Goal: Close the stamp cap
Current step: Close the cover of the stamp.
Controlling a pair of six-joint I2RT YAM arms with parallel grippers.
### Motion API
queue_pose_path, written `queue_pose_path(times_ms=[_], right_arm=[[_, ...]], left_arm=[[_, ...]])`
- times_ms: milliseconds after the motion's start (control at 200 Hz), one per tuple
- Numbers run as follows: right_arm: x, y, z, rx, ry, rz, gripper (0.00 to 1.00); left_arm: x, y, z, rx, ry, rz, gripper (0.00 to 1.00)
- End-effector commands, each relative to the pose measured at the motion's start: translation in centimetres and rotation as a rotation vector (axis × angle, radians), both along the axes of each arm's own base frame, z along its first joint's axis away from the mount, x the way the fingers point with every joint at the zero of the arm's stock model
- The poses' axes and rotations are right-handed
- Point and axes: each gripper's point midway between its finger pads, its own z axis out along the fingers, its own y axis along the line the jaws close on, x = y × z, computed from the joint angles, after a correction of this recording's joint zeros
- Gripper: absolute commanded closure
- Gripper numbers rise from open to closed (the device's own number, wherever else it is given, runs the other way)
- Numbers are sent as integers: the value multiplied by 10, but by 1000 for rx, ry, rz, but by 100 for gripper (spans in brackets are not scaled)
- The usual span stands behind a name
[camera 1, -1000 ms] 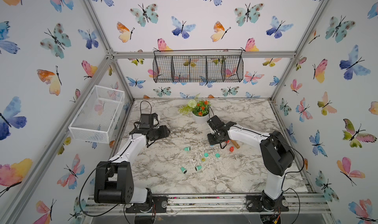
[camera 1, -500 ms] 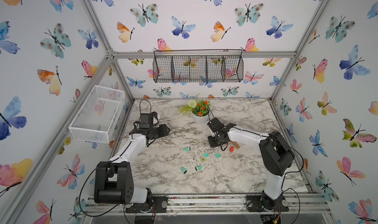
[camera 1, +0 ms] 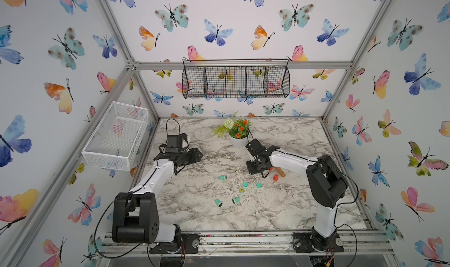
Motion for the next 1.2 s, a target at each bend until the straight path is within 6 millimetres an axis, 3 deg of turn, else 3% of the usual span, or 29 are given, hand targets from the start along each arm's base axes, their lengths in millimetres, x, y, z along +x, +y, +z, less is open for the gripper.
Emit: queue_pose_path(times_ms=[0, 225, 611, 836, 1191], right_arm=[[0, -3, -2, -34, 13, 6, 98], [2, -1, 3, -30, 12, 12, 98], [1, -2, -21, -55, 34, 20, 98], [-2, -13, -29, -112, 43, 21, 98], [-39, -50, -67, -339, 262, 113, 98]], left_arm=[[-1, 3, 4, 14, -18, 9, 43], [0, 4, 4, 12, -18, 11, 43], [1, 4, 3, 7, -13, 11, 43], [1, 4, 2, 5, -10, 11, 43], [1, 4, 2, 1, -7, 13, 43]])
